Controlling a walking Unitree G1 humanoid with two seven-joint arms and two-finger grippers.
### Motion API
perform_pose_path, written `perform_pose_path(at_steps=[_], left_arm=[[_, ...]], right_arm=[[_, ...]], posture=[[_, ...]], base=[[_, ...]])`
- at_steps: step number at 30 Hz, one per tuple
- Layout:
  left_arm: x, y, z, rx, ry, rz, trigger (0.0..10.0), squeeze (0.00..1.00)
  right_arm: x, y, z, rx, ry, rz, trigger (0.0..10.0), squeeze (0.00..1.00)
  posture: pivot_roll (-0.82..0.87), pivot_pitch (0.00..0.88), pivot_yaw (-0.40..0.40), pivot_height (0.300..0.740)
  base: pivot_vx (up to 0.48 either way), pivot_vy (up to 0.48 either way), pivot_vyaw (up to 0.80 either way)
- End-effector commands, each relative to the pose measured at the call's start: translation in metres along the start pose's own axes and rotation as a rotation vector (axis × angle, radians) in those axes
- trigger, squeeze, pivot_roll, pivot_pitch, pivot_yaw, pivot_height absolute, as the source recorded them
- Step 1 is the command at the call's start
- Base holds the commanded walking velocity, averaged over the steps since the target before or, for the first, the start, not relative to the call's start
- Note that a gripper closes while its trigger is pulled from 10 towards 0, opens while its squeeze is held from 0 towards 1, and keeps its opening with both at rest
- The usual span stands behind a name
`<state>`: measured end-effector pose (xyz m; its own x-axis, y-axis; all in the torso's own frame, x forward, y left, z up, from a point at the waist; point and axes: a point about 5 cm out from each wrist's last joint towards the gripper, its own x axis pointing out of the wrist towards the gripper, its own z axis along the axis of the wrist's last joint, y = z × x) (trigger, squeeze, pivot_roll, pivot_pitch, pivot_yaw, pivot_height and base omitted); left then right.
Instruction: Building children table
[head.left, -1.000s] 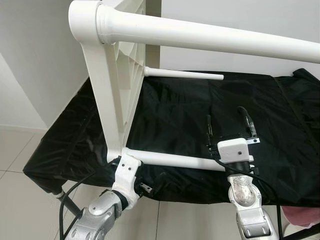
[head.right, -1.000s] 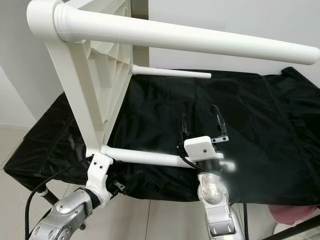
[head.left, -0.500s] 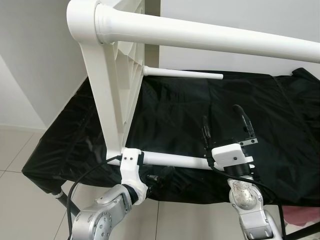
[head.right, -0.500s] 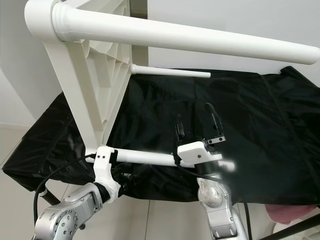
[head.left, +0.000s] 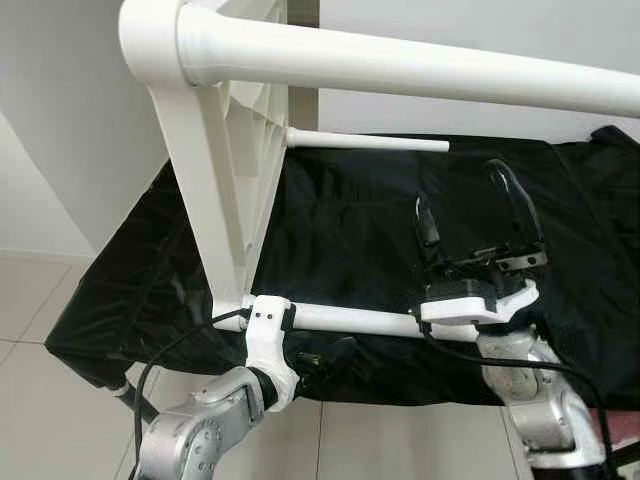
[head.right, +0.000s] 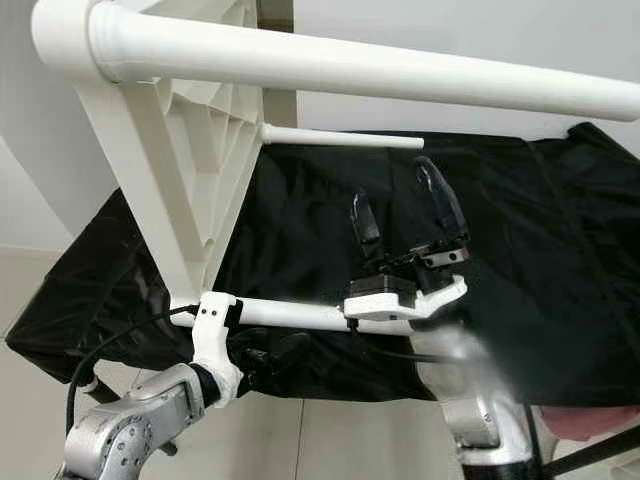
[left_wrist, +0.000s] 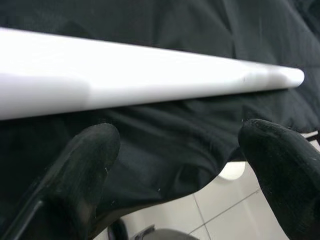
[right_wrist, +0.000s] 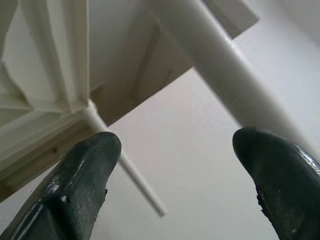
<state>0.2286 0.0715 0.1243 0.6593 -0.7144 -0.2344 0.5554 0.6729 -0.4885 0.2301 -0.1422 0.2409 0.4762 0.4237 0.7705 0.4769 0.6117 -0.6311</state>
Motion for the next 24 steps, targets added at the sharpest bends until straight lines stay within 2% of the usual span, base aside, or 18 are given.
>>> perform_pose_path(at_steps=[1,2,4,6,8,12,21,24], left_arm=[[-0.001,0.000,0.001,-0.004,0.014,-0.002,10.0,0.00],[-0.001,0.000,0.001,-0.004,0.014,-0.002,10.0,0.00],[0.000,0.000,0.001,-0.002,0.023,-0.004,10.0,0.00],[0.000,0.000,0.001,-0.002,0.023,-0.004,10.0,0.00],[0.000,0.001,0.002,-0.002,0.023,-0.004,10.0,0.00],[0.000,0.002,0.002,-0.001,0.023,-0.001,10.0,0.00],[0.003,0.000,0.002,-0.009,0.008,0.001,10.0,0.00],[0.004,0.000,0.004,-0.013,0.003,0.002,10.0,0.00]], right_arm=[[0.003,-0.002,0.002,-0.034,-0.041,-0.008,10.0,0.00],[0.003,-0.002,0.002,-0.034,-0.041,-0.008,10.0,0.00],[0.013,-0.010,-0.001,-0.055,-0.071,-0.028,10.0,0.00],[0.013,-0.010,-0.001,-0.055,-0.071,-0.028,10.0,0.00],[0.026,-0.020,0.000,-0.049,-0.091,-0.058,10.0,0.00],[0.030,-0.024,0.001,-0.048,-0.106,-0.066,10.0,0.00],[0.044,-0.031,0.007,0.021,-0.124,-0.047,10.0,0.00],[0.058,-0.039,0.010,0.039,-0.151,-0.046,10.0,0.00]], posture=[[0.04,0.049,0.085,0.740],[0.04,0.049,0.085,0.740],[0.03,0.048,0.095,0.740],[0.03,0.048,0.095,0.740],[0.03,0.048,0.092,0.740],[0.03,0.048,0.092,0.740],[0.01,0.055,0.058,0.740],[0.00,0.053,0.049,0.740]], base=[[0.000,0.000,0.00],[0.000,0.000,0.00],[0.000,0.000,0.00],[0.000,0.000,0.00],[0.000,0.000,0.00],[0.000,0.000,0.00],[0.000,0.000,0.00],[0.000,0.000,0.00]])
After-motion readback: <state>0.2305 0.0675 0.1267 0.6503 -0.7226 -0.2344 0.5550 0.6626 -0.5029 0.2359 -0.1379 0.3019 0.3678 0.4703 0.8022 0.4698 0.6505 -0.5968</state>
